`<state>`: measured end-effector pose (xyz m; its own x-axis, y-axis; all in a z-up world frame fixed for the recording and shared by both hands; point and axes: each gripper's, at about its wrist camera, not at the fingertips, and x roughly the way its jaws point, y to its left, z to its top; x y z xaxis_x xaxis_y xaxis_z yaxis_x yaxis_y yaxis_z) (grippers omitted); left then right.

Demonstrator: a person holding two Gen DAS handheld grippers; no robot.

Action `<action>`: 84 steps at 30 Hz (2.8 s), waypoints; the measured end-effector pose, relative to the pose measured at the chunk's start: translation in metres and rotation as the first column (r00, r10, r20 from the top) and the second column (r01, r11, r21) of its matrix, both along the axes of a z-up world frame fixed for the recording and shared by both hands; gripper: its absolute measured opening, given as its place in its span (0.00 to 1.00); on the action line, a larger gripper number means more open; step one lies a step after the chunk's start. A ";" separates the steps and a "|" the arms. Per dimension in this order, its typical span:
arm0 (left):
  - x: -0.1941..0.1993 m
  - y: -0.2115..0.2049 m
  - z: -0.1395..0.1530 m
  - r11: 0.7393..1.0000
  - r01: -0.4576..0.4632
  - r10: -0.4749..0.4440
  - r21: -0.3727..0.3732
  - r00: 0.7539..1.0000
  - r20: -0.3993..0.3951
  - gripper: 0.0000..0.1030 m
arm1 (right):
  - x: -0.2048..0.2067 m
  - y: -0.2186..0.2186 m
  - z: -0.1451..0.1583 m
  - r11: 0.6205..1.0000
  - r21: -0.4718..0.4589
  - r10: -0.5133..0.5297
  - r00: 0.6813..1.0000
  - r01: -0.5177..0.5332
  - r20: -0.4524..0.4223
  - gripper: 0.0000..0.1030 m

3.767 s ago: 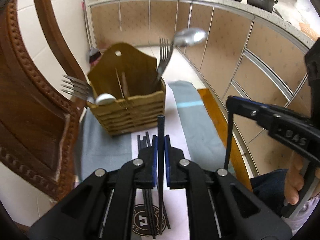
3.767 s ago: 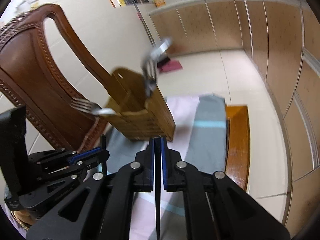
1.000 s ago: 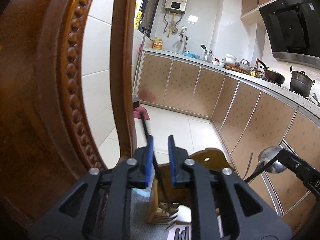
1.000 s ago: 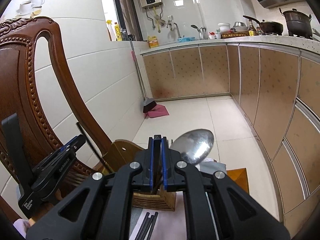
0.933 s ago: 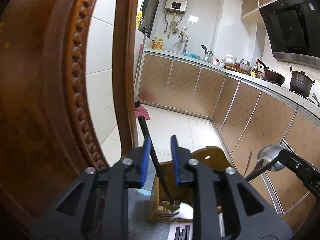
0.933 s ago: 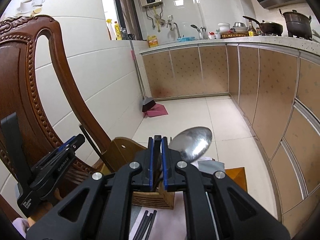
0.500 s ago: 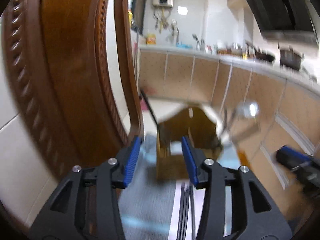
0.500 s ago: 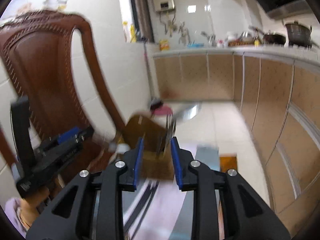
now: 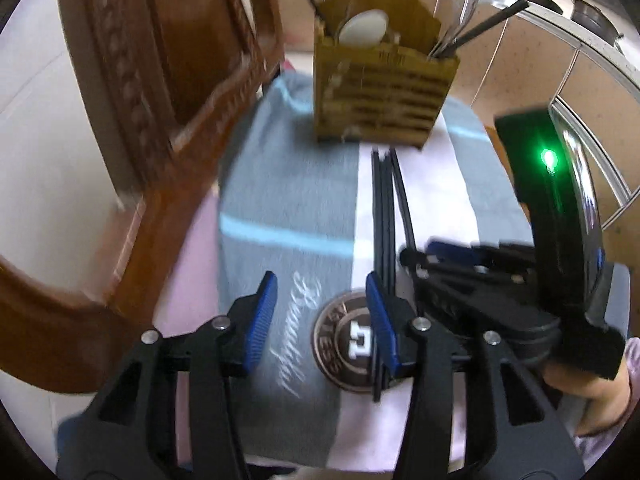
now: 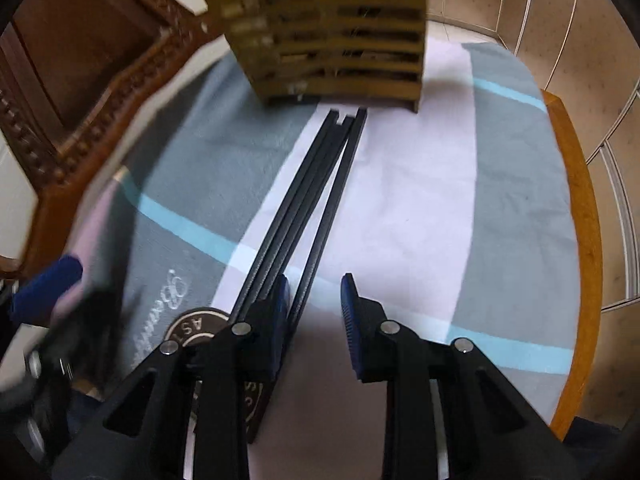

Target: Organize utensils

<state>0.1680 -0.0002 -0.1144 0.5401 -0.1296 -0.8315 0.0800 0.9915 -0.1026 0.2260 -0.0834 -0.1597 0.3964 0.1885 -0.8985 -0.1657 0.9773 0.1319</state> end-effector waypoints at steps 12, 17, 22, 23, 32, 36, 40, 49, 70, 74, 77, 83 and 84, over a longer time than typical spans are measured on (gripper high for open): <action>0.016 -0.018 -0.029 0.997 0.071 -0.074 -0.032 0.990 -0.116 0.40 | -0.003 -0.024 -0.001 0.995 -0.100 0.012 1.000 -0.012 -0.005 0.06; 0.025 -0.029 -0.043 0.995 0.082 -0.090 -0.055 0.982 -0.166 0.34 | -0.010 -0.055 0.003 0.997 -0.071 -0.019 1.000 0.018 -0.008 0.06; 0.031 -0.035 -0.044 0.997 0.080 -0.078 0.009 0.984 -0.158 0.35 | -0.018 -0.075 0.001 0.998 -0.048 -0.035 0.999 0.035 -0.008 0.06; 0.032 -0.036 -0.044 0.997 0.080 -0.077 0.016 0.984 -0.162 0.35 | -0.019 -0.078 0.001 0.998 -0.044 -0.038 0.999 0.038 -0.008 0.06; 0.038 -0.048 -0.049 0.994 0.100 -0.090 0.045 0.978 -0.189 0.23 | -0.019 -0.078 0.000 0.997 -0.052 -0.048 0.999 0.048 -0.004 0.06; 0.033 -0.049 -0.049 0.992 0.125 -0.121 0.007 0.971 -0.205 0.06 | -0.014 -0.074 -0.002 0.998 -0.060 -0.036 0.999 0.035 -0.012 0.06; 0.016 -0.045 -0.047 0.992 0.125 -0.125 -0.013 0.968 -0.219 0.06 | -0.022 -0.085 -0.001 1.000 -0.004 -0.028 0.998 0.028 -0.048 0.06; -0.008 -0.046 -0.042 0.977 0.209 -0.194 0.030 0.945 -0.263 0.08 | -0.057 -0.083 0.005 0.988 -0.091 0.114 0.983 -0.128 -0.144 0.18; 0.128 -0.051 -0.047 0.981 0.180 -0.148 0.072 0.935 -0.323 0.27 | 0.036 -0.055 0.009 0.981 -0.164 0.089 0.991 -0.104 -0.095 0.28; 0.154 -0.057 -0.048 0.981 0.179 -0.141 0.077 0.925 -0.353 0.29 | 0.052 -0.046 0.001 0.973 -0.205 0.085 0.990 -0.108 -0.116 0.28; 0.167 -0.062 -0.049 0.976 0.192 -0.141 0.102 0.917 -0.372 0.29 | 0.063 -0.039 -0.002 0.965 -0.234 0.090 0.987 -0.119 -0.131 0.28; 0.179 -0.060 -0.049 0.976 0.199 -0.150 0.092 0.913 -0.380 0.24 | 0.073 -0.021 -0.005 0.944 -0.286 0.122 0.978 -0.167 -0.167 0.24; 0.181 -0.055 -0.048 0.976 0.197 -0.151 0.088 0.913 -0.379 0.21 | 0.073 -0.019 -0.006 0.941 -0.284 0.136 0.975 -0.182 -0.174 0.17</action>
